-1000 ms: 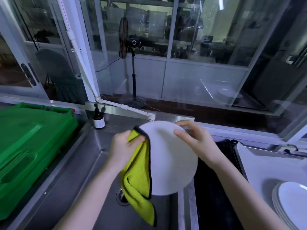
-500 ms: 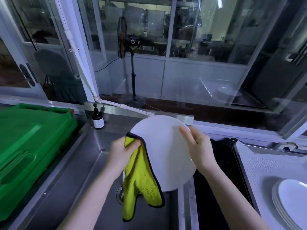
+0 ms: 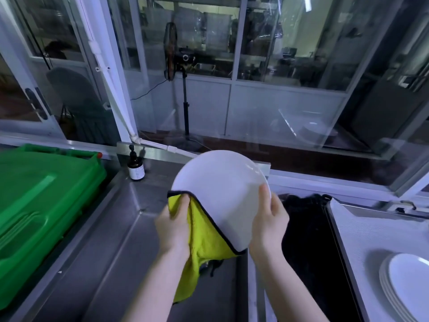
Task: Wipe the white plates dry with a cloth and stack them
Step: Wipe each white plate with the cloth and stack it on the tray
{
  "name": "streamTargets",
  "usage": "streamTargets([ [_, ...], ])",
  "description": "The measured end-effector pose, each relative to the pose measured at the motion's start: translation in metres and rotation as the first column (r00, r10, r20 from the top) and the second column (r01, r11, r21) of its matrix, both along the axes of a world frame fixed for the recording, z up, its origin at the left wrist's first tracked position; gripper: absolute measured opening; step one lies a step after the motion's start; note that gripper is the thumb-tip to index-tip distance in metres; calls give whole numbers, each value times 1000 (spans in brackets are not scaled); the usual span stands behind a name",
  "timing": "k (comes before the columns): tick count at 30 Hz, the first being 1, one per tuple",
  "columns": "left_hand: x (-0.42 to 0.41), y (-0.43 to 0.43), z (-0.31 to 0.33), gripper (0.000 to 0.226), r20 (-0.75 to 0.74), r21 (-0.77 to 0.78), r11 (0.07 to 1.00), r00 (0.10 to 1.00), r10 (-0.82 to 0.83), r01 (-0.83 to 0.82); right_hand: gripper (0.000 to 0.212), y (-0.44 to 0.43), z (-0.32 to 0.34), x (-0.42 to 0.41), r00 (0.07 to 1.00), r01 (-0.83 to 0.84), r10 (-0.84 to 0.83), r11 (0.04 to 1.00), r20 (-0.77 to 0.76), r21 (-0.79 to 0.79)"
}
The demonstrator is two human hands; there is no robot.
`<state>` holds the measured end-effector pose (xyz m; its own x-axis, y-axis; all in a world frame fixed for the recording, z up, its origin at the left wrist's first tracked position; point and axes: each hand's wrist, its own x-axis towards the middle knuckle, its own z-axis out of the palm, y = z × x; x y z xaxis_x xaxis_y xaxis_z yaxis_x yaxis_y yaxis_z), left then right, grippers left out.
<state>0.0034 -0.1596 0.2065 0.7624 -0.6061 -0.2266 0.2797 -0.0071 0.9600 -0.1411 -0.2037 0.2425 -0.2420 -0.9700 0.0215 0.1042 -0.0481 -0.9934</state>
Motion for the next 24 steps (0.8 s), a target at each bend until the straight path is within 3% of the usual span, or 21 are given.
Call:
streamTargets([
  [3, 12, 0, 3, 27, -13, -7, 998, 998, -57, 57, 42, -6, 1, -14, 966, -203, 200, 979, -164, -5],
  [6, 27, -1, 11, 23, 263, 11, 988, 953, -151, 153, 18, -30, 29, -38, 846, -449, 410, 893, -341, -42],
  [8, 29, -4, 21, 30, 507, 57, 964, 825, -251, 258, 20, -44, 45, -43, 689, -614, 510, 789, -514, -40],
  [10, 26, -10, 30, 34, 695, 115, 928, 638, -331, 356, 44, -49, 51, -37, 457, -721, 487, 692, -744, 11],
  [11, 23, -12, 34, 34, 740, 137, 902, 564, -368, 409, 55, -48, 50, -33, 366, -738, 458, 673, -810, 46],
  [12, 21, -13, 36, 37, 749, 148, 879, 528, -399, 454, 62, -47, 48, -30, 335, -741, 444, 669, -831, 58],
  [14, 21, -12, 36, 40, 717, 156, 856, 539, -442, 494, 71, -46, 43, -30, 384, -740, 463, 672, -799, 33],
  [16, 24, -6, 28, 37, 638, 122, 895, 658, -401, 428, 74, -42, 40, -34, 507, -693, 495, 721, -706, 8],
  [17, 24, -2, 22, 37, 557, 88, 926, 752, -352, 367, 72, -40, 36, -34, 614, -627, 485, 779, -623, -11],
  [19, 12, 6, 11, 35, 246, 11, 983, 952, -182, 185, 62, -30, 22, -28, 866, -380, 344, 925, -363, -29],
  [20, 4, 8, 7, 32, 91, -4, 997, 993, -78, 78, 58, -22, 13, -20, 951, -230, 226, 973, -213, 8],
  [22, -5, 6, 3, 27, -33, 38, 998, 998, 54, -52, 54, -7, -2, -3, 997, -72, 72, 991, -1, 111],
  [24, 3, 4, 4, 25, -59, 39, 999, 998, 6, -4, 54, -2, -12, 0, 989, -147, 143, 983, 41, 110],
])
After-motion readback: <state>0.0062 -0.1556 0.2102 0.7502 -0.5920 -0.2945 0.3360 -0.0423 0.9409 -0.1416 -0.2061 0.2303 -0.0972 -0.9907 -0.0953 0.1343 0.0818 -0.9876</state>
